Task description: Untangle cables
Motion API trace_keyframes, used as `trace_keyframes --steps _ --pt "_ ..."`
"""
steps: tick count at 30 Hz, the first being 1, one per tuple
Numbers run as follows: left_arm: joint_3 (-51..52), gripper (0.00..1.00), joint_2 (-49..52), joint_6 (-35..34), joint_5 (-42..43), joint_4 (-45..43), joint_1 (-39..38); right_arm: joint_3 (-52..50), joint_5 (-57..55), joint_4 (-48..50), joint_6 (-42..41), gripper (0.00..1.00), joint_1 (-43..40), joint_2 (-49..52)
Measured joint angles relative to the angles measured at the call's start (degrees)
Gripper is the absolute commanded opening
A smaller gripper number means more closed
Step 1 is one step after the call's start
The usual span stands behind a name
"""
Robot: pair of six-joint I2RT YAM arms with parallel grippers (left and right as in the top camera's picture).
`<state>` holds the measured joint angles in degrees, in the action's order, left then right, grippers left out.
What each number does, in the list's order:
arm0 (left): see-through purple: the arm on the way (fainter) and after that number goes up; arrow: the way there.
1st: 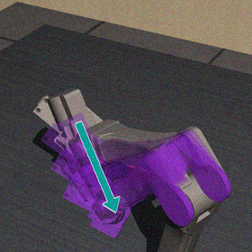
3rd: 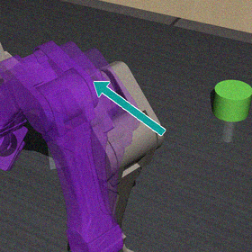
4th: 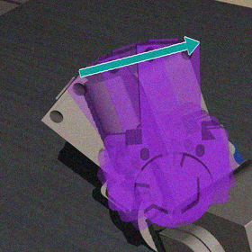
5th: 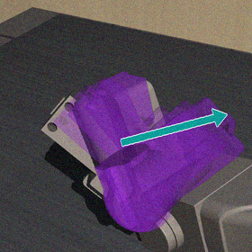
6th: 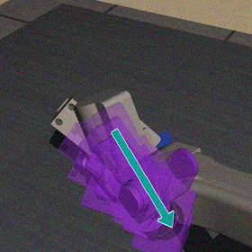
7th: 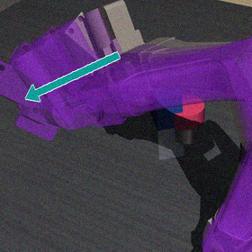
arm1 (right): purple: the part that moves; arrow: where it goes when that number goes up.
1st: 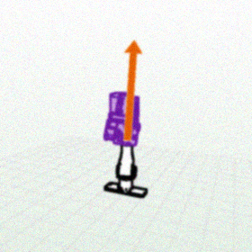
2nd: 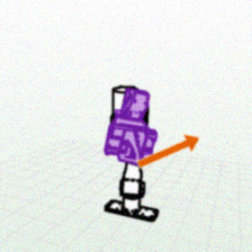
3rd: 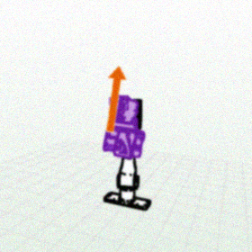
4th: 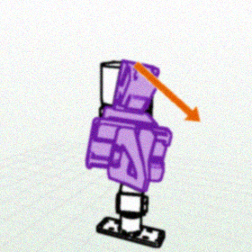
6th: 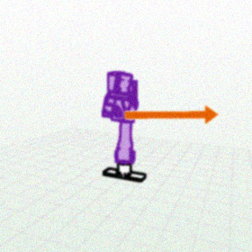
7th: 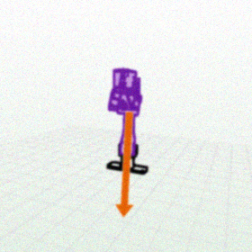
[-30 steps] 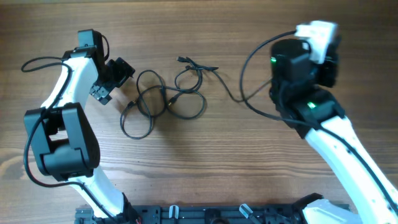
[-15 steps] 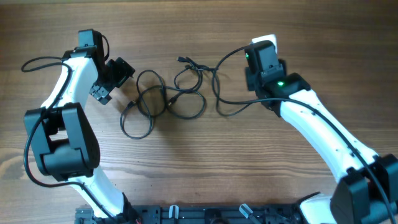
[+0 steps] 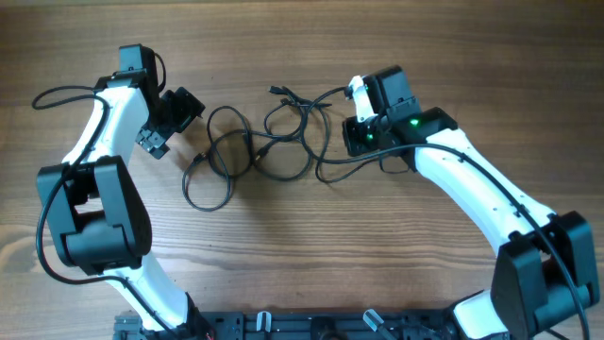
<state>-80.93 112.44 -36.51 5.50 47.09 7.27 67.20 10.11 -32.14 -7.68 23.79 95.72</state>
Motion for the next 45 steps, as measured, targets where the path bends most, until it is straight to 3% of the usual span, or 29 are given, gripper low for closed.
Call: trace_keyframes --steps 5,13,22,30,32,33,34,45 --pt "0.0 1.00 0.0 0.0 0.0 0.0 0.0 0.0 1.3 -1.7 0.3 0.24 0.0 0.6" --pt "0.0 1.00 0.0 0.0 0.0 0.0 0.0 0.0 8.7 -7.5 10.5 0.44 0.0 0.7" --pt "0.0 1.00 0.0 0.0 0.0 0.0 0.0 0.0 15.1 -12.5 22.1 0.51 0.0 0.7" --pt "0.0 1.00 0.0 0.0 0.0 0.0 0.0 0.0 17.6 -13.0 27.1 0.59 0.0 0.7" --pt "0.0 1.00 0.0 0.0 0.0 0.0 0.0 0.0 17.8 -12.8 28.2 0.68 0.0 0.7" --pt "0.0 1.00 0.0 0.0 0.0 0.0 0.0 0.0 17.8 -12.4 28.7 0.89 0.0 0.7" --pt "0.0 1.00 0.0 0.0 0.0 0.0 0.0 0.0 17.8 -12.0 29.0 1.00 0.0 0.7" --pt "0.0 0.97 -0.1 4.2 2.3 0.2 0.0 0.0 17.7 -9.1 29.3 0.99 0.0 0.7"
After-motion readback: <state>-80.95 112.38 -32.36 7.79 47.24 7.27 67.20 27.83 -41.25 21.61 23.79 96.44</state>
